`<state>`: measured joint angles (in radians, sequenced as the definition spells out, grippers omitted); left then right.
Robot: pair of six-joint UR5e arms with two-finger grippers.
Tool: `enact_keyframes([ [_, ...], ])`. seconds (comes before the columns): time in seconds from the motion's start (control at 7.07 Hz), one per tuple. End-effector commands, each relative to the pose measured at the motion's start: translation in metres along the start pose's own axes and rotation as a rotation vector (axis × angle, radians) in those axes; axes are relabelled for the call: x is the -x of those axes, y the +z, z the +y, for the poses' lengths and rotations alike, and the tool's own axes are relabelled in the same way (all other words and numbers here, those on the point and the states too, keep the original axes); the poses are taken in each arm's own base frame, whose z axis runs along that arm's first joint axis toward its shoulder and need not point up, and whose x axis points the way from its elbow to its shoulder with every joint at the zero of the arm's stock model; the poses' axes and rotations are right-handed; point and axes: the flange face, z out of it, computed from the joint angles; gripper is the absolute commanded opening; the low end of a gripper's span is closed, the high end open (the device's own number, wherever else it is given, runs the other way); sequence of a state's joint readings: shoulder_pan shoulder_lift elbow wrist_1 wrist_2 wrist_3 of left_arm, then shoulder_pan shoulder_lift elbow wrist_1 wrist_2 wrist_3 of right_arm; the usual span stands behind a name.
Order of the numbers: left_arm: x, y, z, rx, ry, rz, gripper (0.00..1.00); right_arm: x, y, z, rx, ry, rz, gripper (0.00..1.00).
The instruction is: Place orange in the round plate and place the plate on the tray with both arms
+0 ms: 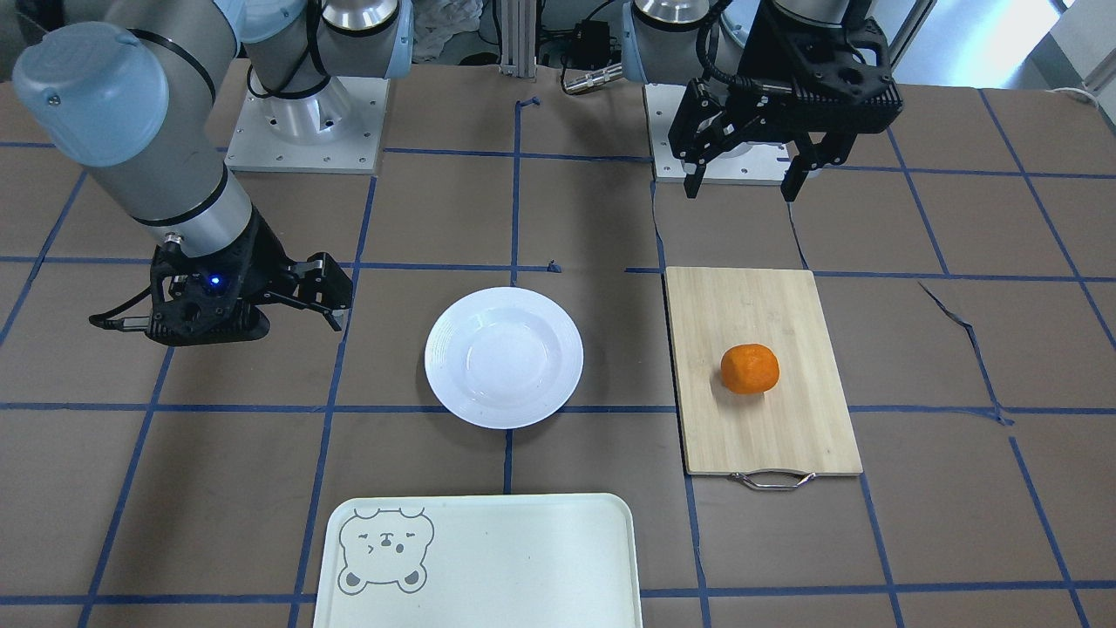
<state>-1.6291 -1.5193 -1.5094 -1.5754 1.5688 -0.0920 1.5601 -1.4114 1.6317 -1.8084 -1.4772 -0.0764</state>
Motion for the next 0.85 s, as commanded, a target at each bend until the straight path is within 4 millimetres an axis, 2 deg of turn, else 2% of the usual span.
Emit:
enact_keyframes([
  [0.0,-0.0001,0.0004,0.0004,0.001,0.000,0.001,1.00,0.0001,0.0000,-0.0003,-0.003,-0.001,-0.001,1.00],
  [0.57,-0.0006,-0.0003,0.0013,0.001,0.002,0.000,1.00,-0.0003,0.0026,0.0011,0.007,0.006,0.001,1.00],
  [0.71,-0.0007,-0.0004,0.0012,-0.001,0.002,0.001,1.00,-0.0003,0.0094,0.0036,0.017,0.008,-0.004,1.00],
])
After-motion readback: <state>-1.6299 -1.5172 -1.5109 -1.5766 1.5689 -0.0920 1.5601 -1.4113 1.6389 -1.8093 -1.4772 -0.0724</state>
